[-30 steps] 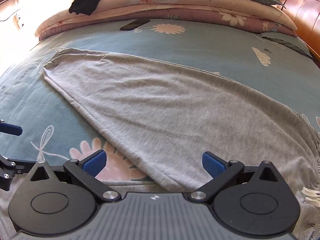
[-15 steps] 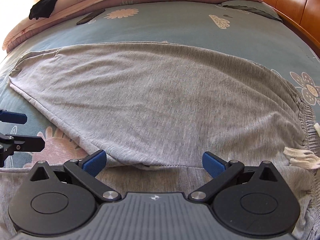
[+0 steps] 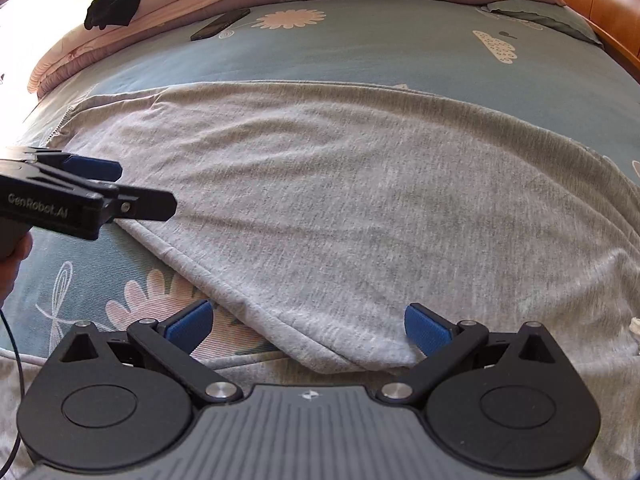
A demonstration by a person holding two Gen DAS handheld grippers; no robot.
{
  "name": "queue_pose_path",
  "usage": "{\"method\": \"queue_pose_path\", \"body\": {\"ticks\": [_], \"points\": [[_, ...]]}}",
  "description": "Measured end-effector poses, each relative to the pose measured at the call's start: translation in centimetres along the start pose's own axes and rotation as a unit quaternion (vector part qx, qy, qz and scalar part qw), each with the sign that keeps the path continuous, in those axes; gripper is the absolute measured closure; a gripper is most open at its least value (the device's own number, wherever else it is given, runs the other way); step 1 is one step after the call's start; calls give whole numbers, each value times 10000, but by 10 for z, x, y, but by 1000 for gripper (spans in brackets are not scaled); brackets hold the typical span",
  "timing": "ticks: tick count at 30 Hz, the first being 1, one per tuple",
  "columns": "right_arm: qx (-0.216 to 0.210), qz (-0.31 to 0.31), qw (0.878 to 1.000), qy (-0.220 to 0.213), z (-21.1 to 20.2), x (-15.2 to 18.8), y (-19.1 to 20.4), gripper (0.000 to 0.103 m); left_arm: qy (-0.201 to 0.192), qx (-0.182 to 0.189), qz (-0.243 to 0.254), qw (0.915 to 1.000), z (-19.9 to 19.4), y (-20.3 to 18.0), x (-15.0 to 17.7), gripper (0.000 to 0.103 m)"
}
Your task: Fold clothes
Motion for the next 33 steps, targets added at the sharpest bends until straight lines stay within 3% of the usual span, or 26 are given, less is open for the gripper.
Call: {"method": "queue_pose_path", "body": {"ticks": [4, 9, 12, 16, 21, 25, 30, 33], "points": [[-76, -193, 9998, 68, 6, 0, 21, 0, 307, -374, -216, 9986, 13, 50, 9, 1], [-92, -394, 9989, 232, 11, 1, 30, 0, 328, -418, -545, 9971, -5, 86, 13, 1], [-71, -395, 9987, 303, 15, 1, 31, 0, 11, -470, -350, 9983, -11, 99, -13, 1], [21, -448, 9984, 334, 21, 0, 34, 0, -327, -451, -149, 9983, 12, 114, -65, 1], [88, -558, 9978, 357, 24, -2, 38, 0, -248, -101, -362, 9990, 56, 124, -92, 1], [89, -538, 9979, 351, 25, -2, 37, 0, -256, -317, -229, 9989, 74, 134, -102, 1], [204, -621, 9972, 354, 27, -2, 40, 0, -519, -247, -610, 9965, 49, 146, -109, 1], [190, -619, 9972, 387, 29, -4, 40, 0, -518, -422, -496, 9965, 29, 160, -94, 1]]}}
Point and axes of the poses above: each gripper's, at about its wrist camera, not at the fingertips, and z roughly the way its jaws point, y to its left, x to its underside, the point moved 10 cm from there along z, roughly the way its jaws point, and after that the axes turned 12 degrees about x, right-handed, at the moved point
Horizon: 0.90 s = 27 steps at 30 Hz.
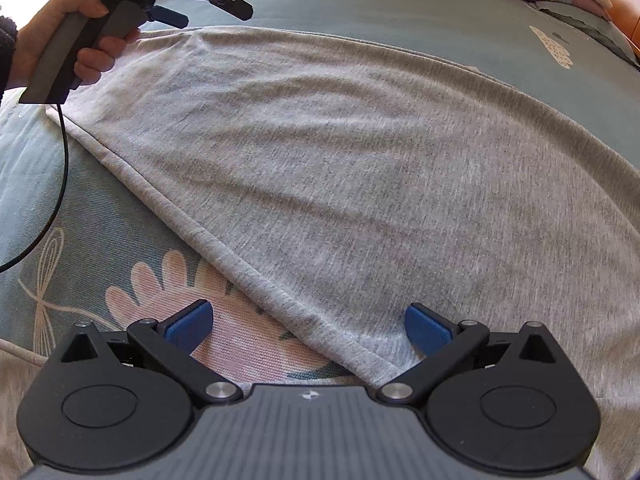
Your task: Fold clothes
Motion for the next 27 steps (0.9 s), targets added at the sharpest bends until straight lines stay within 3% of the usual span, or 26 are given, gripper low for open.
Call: {"method": "queue_pose_path", "body": {"ticks": [4, 10, 15, 21, 27], "points": [[20, -26, 10000, -17, 1, -1, 0, 0, 374, -494, -282, 9977, -7, 48, 26, 1], [26, -110, 9999, 24, 1, -1, 0, 0, 503, -690, -702, 9939, -33, 84, 44, 1], [80, -52, 9999, 43, 2, -2, 1, 0, 165, -651, -656, 9956, -42, 89, 23, 1], [92, -137, 9998, 64, 4, -2, 2, 0, 345, -689, -1011, 9919, -38, 98, 56, 1], [121, -176, 9998, 44, 4, -2, 3, 0, 245, -721, -882, 9932, -64, 83, 68, 1]]}}
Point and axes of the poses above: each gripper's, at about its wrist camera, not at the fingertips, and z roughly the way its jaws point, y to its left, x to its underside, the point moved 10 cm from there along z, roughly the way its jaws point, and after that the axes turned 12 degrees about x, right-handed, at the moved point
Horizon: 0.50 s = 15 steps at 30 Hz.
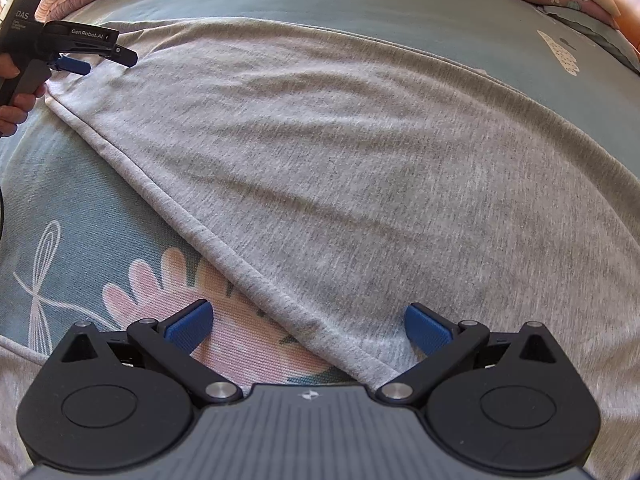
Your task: Fold clothes
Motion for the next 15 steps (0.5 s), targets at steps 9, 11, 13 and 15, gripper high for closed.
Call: {"method": "queue_pose_path", "body": {"ticks": [9, 11, 13, 15], "points": [[13, -71, 10000, 63, 0, 0, 1, 0, 245, -2, 108, 9996, -5, -11, 30, 1], [3, -79, 10000, 57, -1, 0, 1, 0, 178, 27, -16, 9998, -12, -12, 27, 1], [-6, -38, 10000, 60, -2, 1, 0, 0, 62, 92, 28, 9999, -17, -17, 25, 1], [-2, -30, 10000, 52, -2, 1, 0, 0, 258, 29, 60, 9996, -13, -17, 32, 1]]}}
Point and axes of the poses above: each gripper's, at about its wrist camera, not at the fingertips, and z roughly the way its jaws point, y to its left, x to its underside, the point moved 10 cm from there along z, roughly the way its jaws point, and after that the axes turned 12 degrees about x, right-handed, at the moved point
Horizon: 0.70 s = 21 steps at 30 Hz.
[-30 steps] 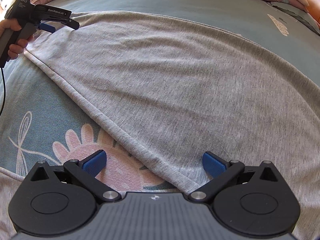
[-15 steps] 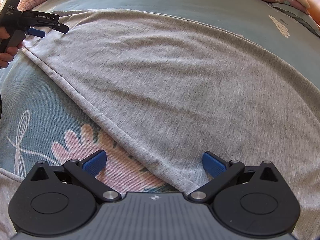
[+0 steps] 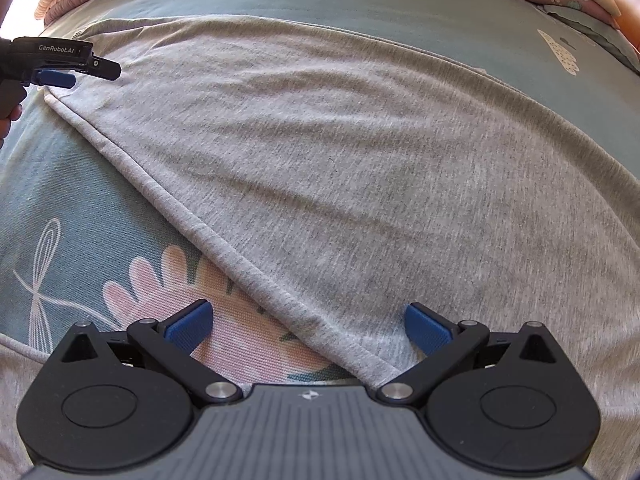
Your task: Fold clothes
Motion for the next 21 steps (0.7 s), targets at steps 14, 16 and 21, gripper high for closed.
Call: {"method": "queue_pose_path", "body": {"ticks": [14, 16, 21], "points": [[-227, 479, 9981, -321, -21, -8, -13, 0, -230, 402, 783, 9958, -17, -86, 11, 1], [-220, 498, 9980, -329, -23, -6, -14, 0, -171, 483, 1219, 9912, -8, -109, 16, 1], [-166, 542, 9980, -287, -24, -2, -12, 0, 280, 465, 1881, 9806, 17, -134, 47, 1]]}}
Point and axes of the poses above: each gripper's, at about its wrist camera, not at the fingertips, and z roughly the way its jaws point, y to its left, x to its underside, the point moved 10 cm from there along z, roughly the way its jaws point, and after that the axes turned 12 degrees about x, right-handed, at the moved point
